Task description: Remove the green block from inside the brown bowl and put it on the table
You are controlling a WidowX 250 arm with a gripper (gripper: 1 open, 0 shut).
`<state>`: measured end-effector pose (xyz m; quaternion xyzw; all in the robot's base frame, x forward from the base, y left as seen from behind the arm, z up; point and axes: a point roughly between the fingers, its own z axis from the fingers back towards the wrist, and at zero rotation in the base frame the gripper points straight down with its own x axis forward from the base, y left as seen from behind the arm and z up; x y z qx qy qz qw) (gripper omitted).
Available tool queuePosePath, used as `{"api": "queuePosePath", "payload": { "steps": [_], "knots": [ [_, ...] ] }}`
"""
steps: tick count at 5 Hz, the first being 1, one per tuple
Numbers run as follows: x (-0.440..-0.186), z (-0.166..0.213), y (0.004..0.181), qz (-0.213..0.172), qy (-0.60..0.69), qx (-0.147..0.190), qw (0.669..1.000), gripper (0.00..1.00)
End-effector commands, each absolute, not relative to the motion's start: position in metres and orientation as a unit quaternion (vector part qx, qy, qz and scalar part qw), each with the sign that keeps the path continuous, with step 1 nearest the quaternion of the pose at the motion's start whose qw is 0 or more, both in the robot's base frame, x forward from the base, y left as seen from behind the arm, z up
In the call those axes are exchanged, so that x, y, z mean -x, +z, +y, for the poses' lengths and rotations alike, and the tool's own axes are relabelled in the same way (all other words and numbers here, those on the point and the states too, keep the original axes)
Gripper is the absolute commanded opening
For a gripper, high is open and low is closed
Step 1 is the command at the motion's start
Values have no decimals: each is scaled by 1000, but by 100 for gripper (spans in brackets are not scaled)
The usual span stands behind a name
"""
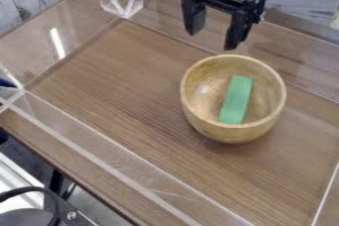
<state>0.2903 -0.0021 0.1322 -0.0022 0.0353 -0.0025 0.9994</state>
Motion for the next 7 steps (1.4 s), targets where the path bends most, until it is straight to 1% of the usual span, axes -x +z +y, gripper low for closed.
{"api": "queuePosePath", "payload": {
  "steps": [1,2,4,5,7],
  "knots": [
    [-287,-9,121,44,-7,3,999,100],
    [-281,-16,104,54,-15,6,998,100],
    [-280,-31,70,55,-32,12,998,100],
    [-282,-39,59,54,-40,13,998,100],
    [-285,-50,51,50,-41,22,998,100]
  ]
}}
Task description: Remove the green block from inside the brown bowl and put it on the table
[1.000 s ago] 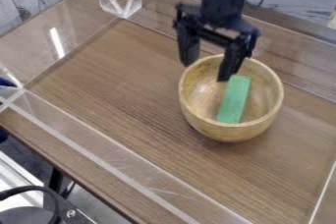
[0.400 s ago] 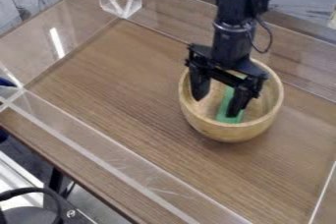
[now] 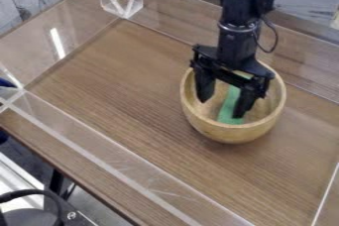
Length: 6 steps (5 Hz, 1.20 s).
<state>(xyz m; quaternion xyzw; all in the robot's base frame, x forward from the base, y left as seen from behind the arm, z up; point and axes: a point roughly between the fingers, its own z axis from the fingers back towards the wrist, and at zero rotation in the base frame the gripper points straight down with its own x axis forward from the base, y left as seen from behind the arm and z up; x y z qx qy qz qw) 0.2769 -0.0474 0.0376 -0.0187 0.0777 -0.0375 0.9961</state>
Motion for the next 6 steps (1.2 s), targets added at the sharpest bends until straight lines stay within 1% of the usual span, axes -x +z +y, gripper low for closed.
{"api": "queuePosePath", "payload": {
  "steps": [1,3,4,6],
  "knots": [
    [-286,-55,46,51,-43,25,997,100],
    [-286,-51,75,19,-44,39,998,100],
    [-283,-49,79,10,-38,42,998,100],
    [-283,-47,69,14,-32,43,998,100]
  ]
}}
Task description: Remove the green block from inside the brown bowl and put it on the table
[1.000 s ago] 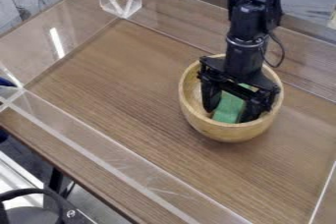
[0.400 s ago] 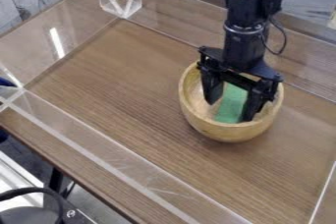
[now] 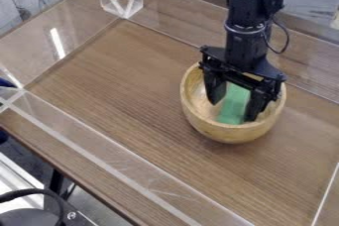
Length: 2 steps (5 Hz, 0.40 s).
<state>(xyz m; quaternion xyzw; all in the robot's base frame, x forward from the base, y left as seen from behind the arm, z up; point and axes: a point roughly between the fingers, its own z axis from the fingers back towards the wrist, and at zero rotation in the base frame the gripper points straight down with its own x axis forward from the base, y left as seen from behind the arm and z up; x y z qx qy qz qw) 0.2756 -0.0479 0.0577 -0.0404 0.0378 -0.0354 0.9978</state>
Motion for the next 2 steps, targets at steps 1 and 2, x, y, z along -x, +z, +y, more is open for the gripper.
{"api": "queuePosePath", "payload": {
  "steps": [1,2],
  "knots": [
    [-284,-46,65,16,-28,43,999,100],
    [-285,-45,62,16,-23,44,999,100]
  ]
}}
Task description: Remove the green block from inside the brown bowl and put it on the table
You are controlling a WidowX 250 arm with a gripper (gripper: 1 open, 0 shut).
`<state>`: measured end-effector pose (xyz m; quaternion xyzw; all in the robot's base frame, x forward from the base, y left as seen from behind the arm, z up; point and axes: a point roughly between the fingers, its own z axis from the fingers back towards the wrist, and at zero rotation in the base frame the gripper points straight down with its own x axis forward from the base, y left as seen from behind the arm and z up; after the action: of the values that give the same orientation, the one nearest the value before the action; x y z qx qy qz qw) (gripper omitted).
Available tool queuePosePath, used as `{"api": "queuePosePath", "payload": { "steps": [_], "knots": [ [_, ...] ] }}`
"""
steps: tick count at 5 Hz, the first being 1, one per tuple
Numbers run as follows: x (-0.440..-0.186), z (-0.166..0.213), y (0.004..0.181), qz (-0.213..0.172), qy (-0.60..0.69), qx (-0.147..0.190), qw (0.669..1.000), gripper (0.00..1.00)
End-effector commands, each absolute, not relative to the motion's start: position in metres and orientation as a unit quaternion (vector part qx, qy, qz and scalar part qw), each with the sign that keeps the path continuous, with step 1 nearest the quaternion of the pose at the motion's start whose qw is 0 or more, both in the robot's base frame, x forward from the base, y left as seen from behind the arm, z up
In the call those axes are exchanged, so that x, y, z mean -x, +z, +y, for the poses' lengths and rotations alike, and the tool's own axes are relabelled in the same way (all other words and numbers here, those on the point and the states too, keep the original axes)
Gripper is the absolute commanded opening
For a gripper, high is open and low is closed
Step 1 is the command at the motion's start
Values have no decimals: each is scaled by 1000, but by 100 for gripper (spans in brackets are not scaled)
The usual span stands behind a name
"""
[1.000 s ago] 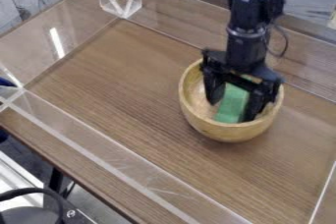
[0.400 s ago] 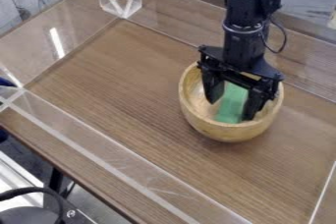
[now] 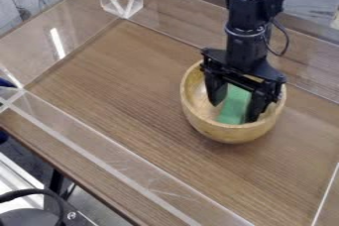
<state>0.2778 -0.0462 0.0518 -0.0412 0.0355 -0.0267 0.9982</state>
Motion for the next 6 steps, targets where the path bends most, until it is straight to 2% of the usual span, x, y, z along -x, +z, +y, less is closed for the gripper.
{"api": "queuePosePath", "payload": {
  "steps": [1,5,6],
  "knots": [
    [-285,-44,59,16,-19,44,999,100],
    [-287,-41,56,11,-9,46,999,100],
    [-288,-41,54,13,-8,46,999,0]
  ]
}}
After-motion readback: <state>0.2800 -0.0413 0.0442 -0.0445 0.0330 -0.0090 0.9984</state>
